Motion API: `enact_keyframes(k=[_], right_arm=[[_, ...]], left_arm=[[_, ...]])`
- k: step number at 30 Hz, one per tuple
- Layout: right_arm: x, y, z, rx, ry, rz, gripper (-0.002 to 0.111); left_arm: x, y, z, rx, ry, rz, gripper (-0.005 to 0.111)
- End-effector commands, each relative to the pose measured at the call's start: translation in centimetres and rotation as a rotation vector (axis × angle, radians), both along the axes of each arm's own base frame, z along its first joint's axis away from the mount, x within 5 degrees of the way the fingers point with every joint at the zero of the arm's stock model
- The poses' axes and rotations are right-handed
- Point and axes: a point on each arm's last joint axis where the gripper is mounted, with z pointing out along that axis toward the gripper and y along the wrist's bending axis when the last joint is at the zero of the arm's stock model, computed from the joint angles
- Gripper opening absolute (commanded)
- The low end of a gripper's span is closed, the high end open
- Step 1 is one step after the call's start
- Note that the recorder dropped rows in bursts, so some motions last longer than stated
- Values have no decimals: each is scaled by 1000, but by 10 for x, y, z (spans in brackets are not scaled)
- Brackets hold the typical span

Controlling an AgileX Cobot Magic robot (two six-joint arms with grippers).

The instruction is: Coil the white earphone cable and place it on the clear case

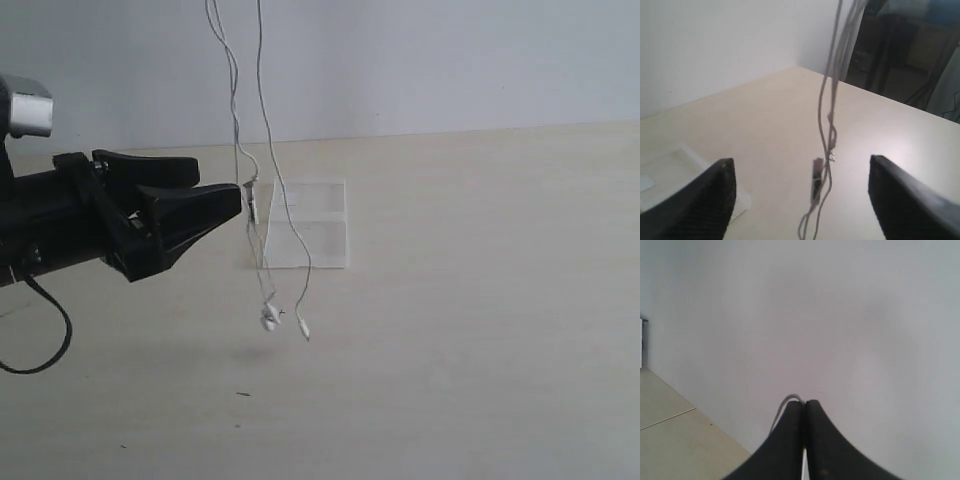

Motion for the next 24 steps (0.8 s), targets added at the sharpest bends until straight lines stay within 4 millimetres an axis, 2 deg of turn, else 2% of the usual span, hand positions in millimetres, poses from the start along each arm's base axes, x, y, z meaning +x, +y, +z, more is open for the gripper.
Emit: enact_keyframes(k=[1,11,19,21,24], right_arm=[[-1,-1,4,21,-15,3,0],[-1,-1,4,21,-12,4,0],[-1,-1,4,20,-10,4,0],[-1,-1,3,16,-8,1,0],[-1,-2,2,4,-4,-8,0]], left_arm=[[1,-13,4,-20,-13,-45,72],[8,-44,-2,16,14,-119,72],[21,-47,-10,21,68,-53,71],[24,-44,-12,15,91,-10,65],[25,-44,-12,12,95,-1,46]])
